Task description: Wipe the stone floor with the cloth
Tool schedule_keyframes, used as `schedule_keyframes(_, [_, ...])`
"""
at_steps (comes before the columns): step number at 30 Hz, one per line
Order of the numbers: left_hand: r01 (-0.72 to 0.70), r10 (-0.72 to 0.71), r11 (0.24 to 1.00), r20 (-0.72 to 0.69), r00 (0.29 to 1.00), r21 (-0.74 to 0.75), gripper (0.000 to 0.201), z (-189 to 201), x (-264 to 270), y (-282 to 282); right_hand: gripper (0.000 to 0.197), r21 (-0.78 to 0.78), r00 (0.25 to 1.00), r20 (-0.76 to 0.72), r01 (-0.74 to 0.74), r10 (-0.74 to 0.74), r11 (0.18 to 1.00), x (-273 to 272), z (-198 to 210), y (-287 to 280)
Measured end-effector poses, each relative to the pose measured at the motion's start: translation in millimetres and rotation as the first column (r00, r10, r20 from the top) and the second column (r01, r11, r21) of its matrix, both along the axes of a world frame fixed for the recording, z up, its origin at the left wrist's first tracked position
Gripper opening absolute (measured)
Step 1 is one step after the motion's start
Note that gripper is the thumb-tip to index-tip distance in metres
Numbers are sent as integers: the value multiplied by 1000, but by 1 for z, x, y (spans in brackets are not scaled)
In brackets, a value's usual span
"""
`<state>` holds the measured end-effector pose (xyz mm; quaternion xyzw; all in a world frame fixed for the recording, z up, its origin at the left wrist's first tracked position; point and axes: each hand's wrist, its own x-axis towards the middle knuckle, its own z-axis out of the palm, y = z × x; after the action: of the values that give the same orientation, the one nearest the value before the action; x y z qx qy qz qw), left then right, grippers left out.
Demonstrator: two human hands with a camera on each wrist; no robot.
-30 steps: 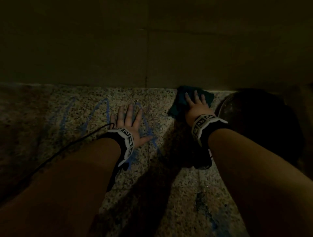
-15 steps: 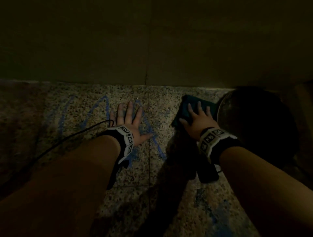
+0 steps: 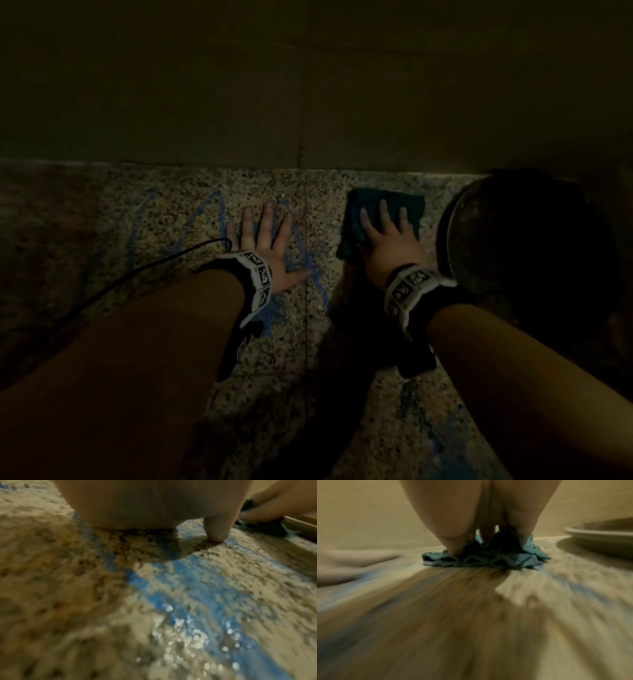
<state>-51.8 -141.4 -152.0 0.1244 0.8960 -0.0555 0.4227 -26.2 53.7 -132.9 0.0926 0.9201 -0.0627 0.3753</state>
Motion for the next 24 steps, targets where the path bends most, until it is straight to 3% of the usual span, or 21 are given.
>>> schedule_keyframes(5, [-2,2,1000,-35,999,20,103,-3,2,-1,65,4,997,36,-63,63,998,11,-2,-10])
schedule_keyframes(9, [1,-1,1000,-37,999,-1,103,-2,2,1,60,-10,999,28,-33,34,999,-8,0,-12])
schedule_keyframes(16, [-5,4,1000,-16,1000,-31,101,0,0,3,69,-54,1000,-11,12,-12,998,-54,-5,-26])
schedule_keyframes(21, [-2,1,1000,-25,1000,-26,101,0,1,2,63,-71,999,-40,5,-8,997,-49,-7,-24])
schedule_keyframes(24, [6,-6,1000,-9,1000,-30,102,3,0,3,74,-51,999,34,3,-1,999,-36,-8,-26])
